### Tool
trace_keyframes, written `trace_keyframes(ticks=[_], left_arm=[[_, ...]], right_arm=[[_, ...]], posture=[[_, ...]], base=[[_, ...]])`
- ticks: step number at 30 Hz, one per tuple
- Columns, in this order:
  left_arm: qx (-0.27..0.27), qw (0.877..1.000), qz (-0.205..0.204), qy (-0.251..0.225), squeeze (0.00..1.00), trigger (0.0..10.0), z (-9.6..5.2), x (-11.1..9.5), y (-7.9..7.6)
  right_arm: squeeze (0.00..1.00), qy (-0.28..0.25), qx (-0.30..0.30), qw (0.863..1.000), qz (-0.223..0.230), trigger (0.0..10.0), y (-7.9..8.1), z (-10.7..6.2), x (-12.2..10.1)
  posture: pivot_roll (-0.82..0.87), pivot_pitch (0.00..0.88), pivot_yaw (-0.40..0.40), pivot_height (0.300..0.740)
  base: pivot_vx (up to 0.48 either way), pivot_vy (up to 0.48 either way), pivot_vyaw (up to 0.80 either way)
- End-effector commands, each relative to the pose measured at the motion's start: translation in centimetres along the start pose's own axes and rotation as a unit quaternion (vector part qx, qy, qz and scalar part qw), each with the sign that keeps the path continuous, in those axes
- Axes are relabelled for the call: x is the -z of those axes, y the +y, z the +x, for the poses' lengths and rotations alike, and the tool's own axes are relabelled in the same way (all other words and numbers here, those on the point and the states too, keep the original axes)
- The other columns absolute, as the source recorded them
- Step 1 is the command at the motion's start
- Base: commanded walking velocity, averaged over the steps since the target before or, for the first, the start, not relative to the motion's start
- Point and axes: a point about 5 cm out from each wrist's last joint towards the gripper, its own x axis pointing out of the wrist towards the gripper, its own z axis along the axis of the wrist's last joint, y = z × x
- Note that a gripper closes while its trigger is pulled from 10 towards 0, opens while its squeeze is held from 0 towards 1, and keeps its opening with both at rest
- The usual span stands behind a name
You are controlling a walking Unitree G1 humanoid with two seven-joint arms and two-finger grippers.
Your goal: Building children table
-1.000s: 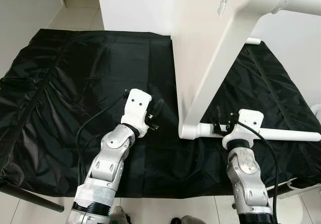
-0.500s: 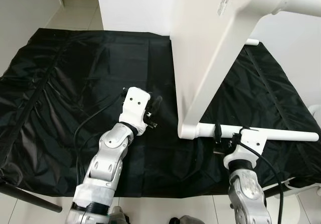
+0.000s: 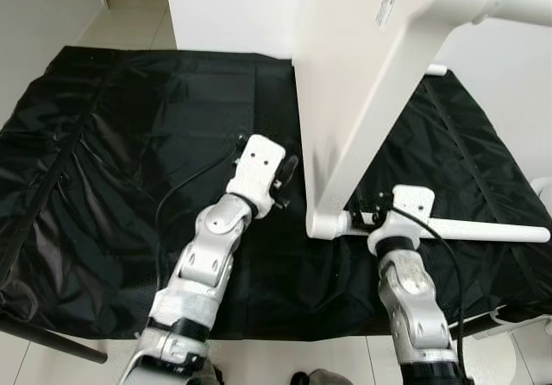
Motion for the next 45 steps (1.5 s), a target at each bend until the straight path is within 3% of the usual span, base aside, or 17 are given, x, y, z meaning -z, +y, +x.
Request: trace_keyframes(ticks=[1,13,18,27,29,30,33,35,36,37,45], left_arm=[[-0.110,0.994,-0.002,0.012,0.00,10.0,0.2,0.3,0.8],[-0.111,0.994,-0.008,-0.002,0.00,10.0,0.9,-0.6,0.6],[-0.175,0.984,-0.024,-0.035,0.00,10.0,1.5,-3.0,3.0],[-0.197,0.976,-0.039,-0.087,0.00,10.0,1.8,-6.4,4.6],[-0.183,0.976,-0.048,-0.108,0.00,10.0,1.8,-7.6,4.5],[-0.148,0.978,-0.061,-0.132,0.00,10.0,1.7,-8.6,4.0],[-0.110,0.980,-0.071,-0.149,0.00,10.0,1.6,-9.3,3.4],[-0.028,0.980,-0.089,-0.176,0.00,10.0,1.1,-10.3,1.9],[-0.028,0.980,-0.089,-0.176,0.00,10.0,1.1,-10.3,1.9],[0.006,0.978,-0.095,-0.186,0.00,10.0,0.8,-10.7,1.4],[0.082,0.967,-0.113,-0.212,0.00,10.0,0.3,-12.2,0.7]], right_arm=[[0.00,0.020,-0.008,1.000,0.002,10.0,0.3,0.2,0.9],[0.00,0.029,-0.014,0.999,0.009,10.0,1.1,1.5,1.6],[0.00,0.037,-0.016,0.999,0.009,10.0,1.3,1.6,2.2],[0.00,0.042,-0.011,0.999,0.007,10.0,1.0,1.6,2.6],[0.00,0.044,-0.009,0.999,0.007,10.0,0.9,1.7,2.8],[0.00,0.045,-0.008,0.999,0.006,10.0,0.9,1.8,2.9],[0.00,0.046,-0.008,0.999,0.006,10.0,0.9,2.0,3.0],[0.00,0.050,-0.015,0.999,0.007,10.0,0.9,2.3,3.1],[0.00,0.050,-0.015,0.999,0.007,10.0,0.9,2.3,3.1],[0.00,0.052,-0.017,0.998,0.006,10.0,0.8,2.5,3.3],[0.00,0.058,-0.020,0.998,0.000,10.0,0.4,3.2,3.6]], posture=[[0.08,0.065,-0.051,0.740],[0.09,0.071,-0.052,0.740],[0.09,0.070,-0.056,0.740],[0.09,0.069,-0.056,0.740],[0.09,0.068,-0.056,0.740],[0.09,0.065,-0.056,0.740],[0.09,0.064,-0.056,0.740],[0.09,0.062,-0.057,0.740],[0.09,0.062,-0.057,0.740],[0.10,0.063,-0.061,0.740],[0.10,0.060,-0.061,0.740]], base=[[0.000,0.000,0.00],[0.000,0.000,0.00],[0.000,0.000,0.00],[0.000,0.000,0.00],[0.000,0.000,0.00],[0.000,0.000,0.00],[0.000,0.000,0.00],[0.000,0.000,0.00],[0.000,0.000,0.00],[0.000,0.000,0.00],[0.000,0.000,0.00]])
